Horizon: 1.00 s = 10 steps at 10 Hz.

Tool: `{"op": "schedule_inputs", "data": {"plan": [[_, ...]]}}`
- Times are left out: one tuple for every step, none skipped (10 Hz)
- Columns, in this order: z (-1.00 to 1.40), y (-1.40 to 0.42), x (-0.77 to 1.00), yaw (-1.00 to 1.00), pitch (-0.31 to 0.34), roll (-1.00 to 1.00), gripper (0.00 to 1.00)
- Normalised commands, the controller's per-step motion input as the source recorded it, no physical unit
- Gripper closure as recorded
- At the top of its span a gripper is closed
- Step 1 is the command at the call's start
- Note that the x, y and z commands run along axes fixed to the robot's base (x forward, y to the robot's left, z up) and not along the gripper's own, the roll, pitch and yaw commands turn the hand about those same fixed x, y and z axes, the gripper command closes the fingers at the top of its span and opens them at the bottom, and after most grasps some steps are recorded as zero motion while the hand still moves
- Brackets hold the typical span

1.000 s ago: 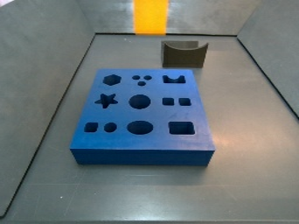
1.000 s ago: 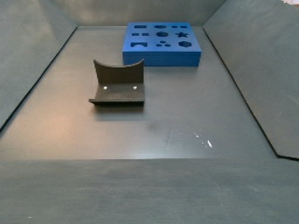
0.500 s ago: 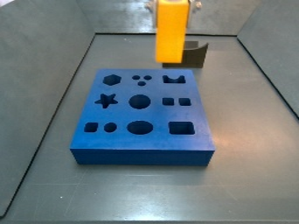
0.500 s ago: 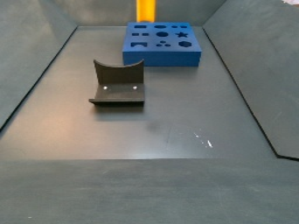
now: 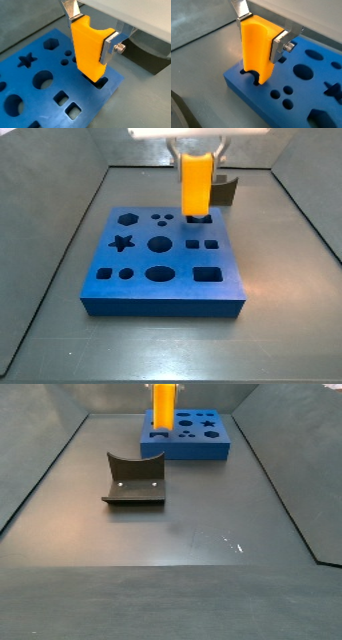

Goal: Insert the arch object.

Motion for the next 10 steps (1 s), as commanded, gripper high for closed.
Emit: {"op": "schedule_inputs", "data": {"plan": [[-0.38, 0.05, 0.15, 0.0, 0.0, -0.02, 1.0], [-0.36, 0.03, 0.26, 0.0, 0.026, -0.04, 1.0], [-0.31, 0.0, 0.35, -0.01, 0.067, -0.03, 1.0], [-0.3, 0.0, 0.39, -0.01, 0.103, -0.01, 1.0], [-0.3, 0.0, 0.33, 0.0, 0.114, 0.0, 1.0], [-0.32, 0.0, 0.2, 0.0, 0.093, 0.0, 1.0], [-0.39, 0.0, 0.1, 0.0, 0.043, 0.0, 1.0], [-0.51, 0.05, 0.0, 0.0, 0.019, 0.0, 1.0], [-0.55, 0.14, 0.0, 0.0, 0.024, 0.0, 1.0], [-0.49, 0.23, 0.0, -0.13, 0.064, 0.0, 1.0]]}}
